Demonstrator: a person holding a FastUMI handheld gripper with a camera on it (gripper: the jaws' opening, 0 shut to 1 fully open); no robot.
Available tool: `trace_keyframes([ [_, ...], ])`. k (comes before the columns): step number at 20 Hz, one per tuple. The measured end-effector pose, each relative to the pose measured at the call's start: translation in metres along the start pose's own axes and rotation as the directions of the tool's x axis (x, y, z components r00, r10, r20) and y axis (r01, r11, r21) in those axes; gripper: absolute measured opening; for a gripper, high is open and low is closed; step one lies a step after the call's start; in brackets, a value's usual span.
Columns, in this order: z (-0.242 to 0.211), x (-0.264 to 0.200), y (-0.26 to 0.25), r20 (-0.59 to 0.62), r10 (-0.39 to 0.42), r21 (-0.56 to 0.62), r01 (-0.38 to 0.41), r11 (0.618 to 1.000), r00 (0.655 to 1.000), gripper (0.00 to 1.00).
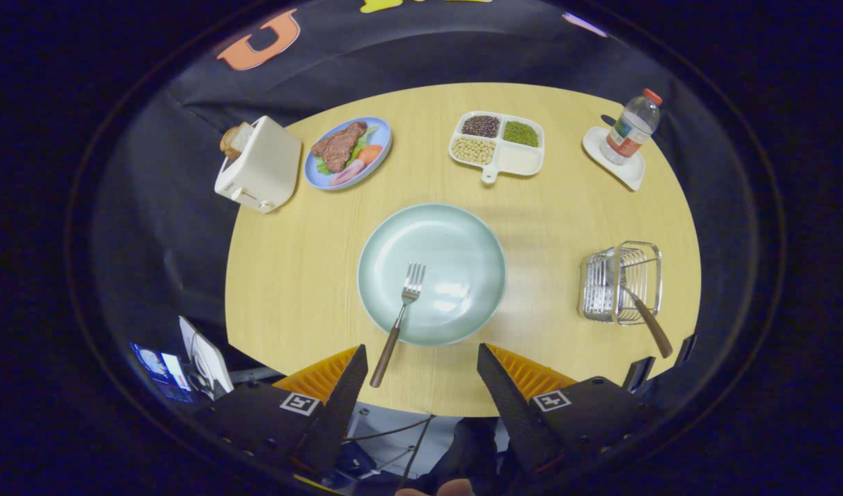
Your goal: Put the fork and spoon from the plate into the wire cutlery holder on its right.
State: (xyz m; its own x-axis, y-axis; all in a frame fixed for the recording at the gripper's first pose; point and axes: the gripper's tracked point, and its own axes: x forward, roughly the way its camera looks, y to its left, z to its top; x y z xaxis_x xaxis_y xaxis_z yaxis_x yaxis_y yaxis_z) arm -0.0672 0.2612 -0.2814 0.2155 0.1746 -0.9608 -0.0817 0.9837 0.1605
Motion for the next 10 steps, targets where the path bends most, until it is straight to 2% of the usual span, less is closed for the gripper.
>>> trace_keyframes([
  [5, -0.034, 0.04, 0.031, -0.073, -0.002, 0.034, 0.004, 0.999, 0.997, 0.96],
  [10, -0.046, 0.082, 0.037, -0.1, -0.029, 0.072, 0.036, 0.997, 0.995, 0.96],
])
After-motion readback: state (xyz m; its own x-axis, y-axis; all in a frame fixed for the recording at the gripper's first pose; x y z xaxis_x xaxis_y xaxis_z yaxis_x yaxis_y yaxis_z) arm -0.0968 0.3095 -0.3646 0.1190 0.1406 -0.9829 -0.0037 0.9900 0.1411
